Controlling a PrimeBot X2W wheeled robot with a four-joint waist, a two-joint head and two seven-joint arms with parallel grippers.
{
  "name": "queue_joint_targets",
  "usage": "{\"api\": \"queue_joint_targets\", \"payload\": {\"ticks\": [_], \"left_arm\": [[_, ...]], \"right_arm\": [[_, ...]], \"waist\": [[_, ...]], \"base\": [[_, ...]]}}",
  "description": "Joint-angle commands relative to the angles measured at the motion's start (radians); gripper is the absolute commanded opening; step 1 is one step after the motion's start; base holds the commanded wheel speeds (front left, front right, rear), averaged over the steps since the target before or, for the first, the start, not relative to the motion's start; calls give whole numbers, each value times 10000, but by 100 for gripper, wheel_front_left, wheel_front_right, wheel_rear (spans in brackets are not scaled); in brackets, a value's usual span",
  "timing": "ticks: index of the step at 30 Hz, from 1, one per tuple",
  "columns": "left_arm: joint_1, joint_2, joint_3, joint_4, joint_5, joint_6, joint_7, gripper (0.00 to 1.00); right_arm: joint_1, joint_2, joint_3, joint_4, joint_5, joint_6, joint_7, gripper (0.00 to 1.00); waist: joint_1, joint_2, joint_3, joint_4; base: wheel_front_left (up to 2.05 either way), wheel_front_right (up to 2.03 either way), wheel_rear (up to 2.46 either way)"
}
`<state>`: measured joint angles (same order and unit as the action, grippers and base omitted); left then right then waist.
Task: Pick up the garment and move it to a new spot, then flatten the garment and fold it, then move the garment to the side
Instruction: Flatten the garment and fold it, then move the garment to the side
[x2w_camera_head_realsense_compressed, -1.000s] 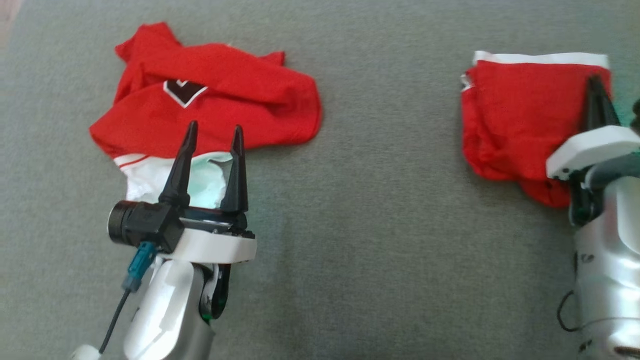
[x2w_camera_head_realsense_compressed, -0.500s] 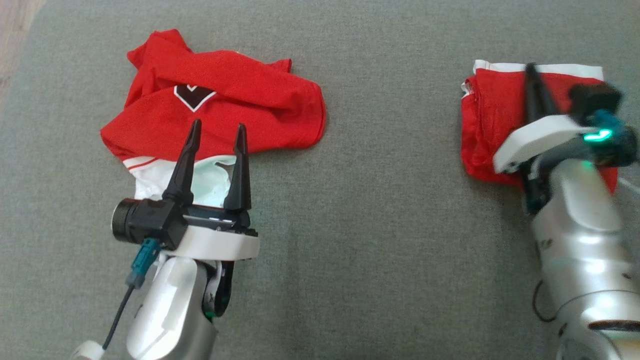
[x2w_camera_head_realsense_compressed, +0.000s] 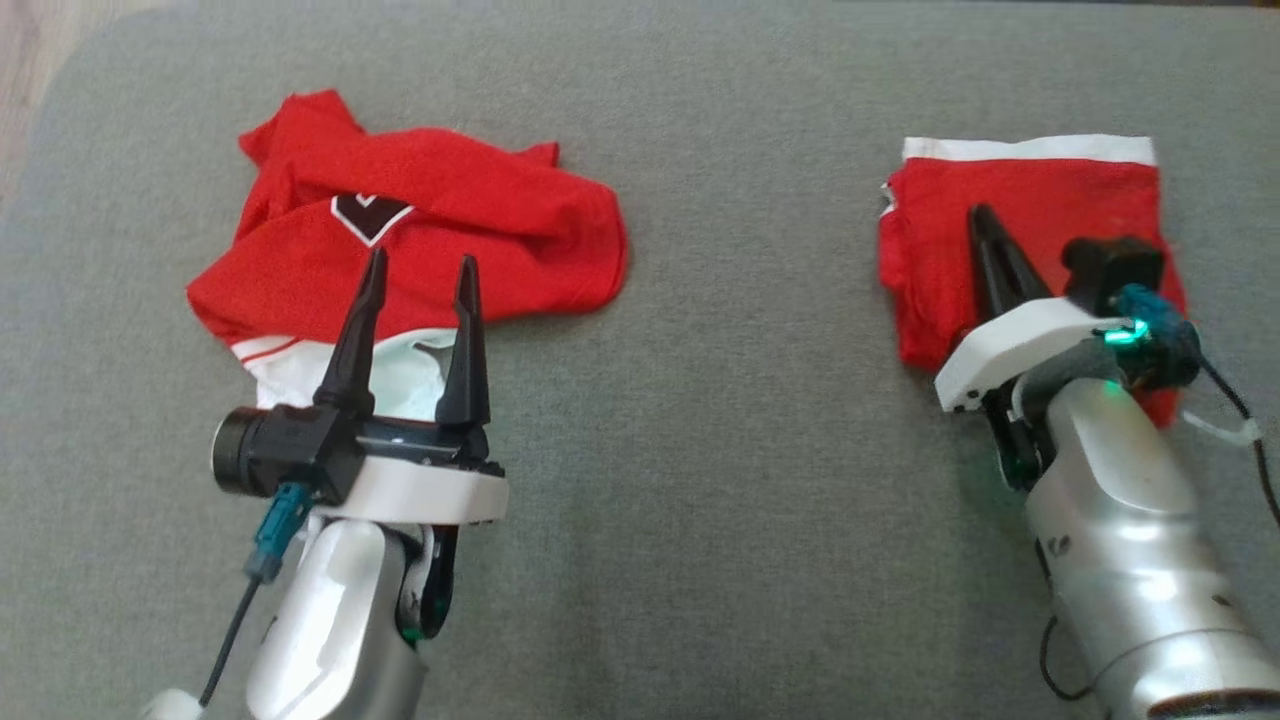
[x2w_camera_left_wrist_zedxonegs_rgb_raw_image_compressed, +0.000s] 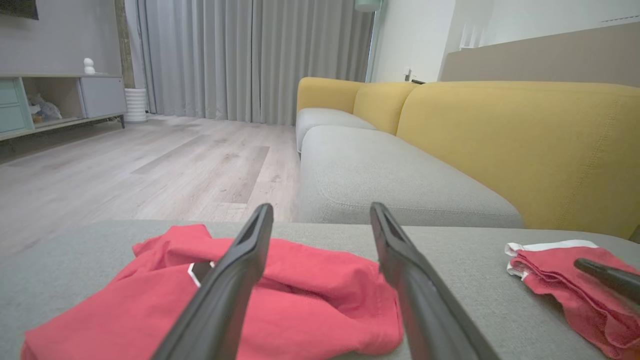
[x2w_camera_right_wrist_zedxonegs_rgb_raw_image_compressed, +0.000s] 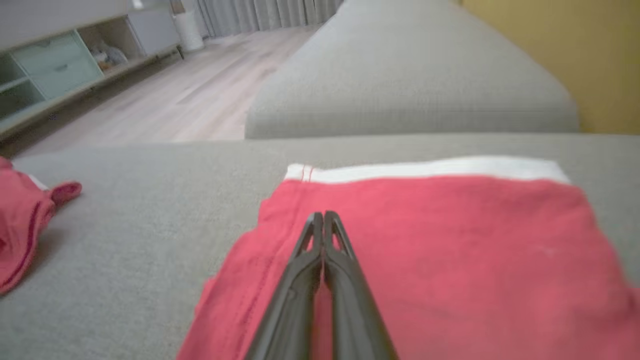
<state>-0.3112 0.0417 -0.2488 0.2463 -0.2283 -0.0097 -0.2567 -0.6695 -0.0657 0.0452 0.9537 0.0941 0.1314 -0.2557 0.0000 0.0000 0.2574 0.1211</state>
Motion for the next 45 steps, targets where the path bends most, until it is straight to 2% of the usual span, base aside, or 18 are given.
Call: {"api": "queue_joint_targets", "payload": {"ticks": [1,9,12,13,14,22,30,37,45], "left_arm": [[-24,85,377,-285,76,-7,-51,100],[399,85,475,-301,5,57,-51,100],[609,85,478,-301,-26,97,-51,100],[675,85,479,-294,-34,111,-51,100],[742,85,470,-291,-42,125,-51,100],[1481,85,305,-261,39,165,-51,100],[1919,85,413,-358,52,281,-51,100],[1847,85,329,-441,13,320,-51,100],[1392,85,175,-475,44,231,-51,100]], "right_arm": [[-4,153,166,-444,89,-7,-58,0],[1444,154,-326,-3122,1057,-7,-59,0],[2242,154,-421,-3920,1092,-7,-60,0],[2508,154,-475,-4169,997,-7,-60,53],[2782,154,-545,-4401,937,-7,-60,100],[4670,154,-817,-6222,1024,-7,-60,100],[5621,154,-881,-6506,816,-7,-60,100],[5526,154,-1020,-6472,628,-7,81,100],[4423,154,-1551,-6165,-270,-7,853,100]], "waist": [[0,0,-170,-145],[0,0,-1060,-670],[0,0,-1368,-811],[0,0,-1462,-848],[0,0,-1530,-869],[0,0,-1906,-946],[0,0,-2070,-914],[0,0,-1931,-779],[0,0,-1151,-582]], "base": [[0,0,0],[0,0,0],[0,0,0],[0,0,0],[0,0,0],[0,0,0],[0,0,0],[0,0,0],[0,0,0]]}}
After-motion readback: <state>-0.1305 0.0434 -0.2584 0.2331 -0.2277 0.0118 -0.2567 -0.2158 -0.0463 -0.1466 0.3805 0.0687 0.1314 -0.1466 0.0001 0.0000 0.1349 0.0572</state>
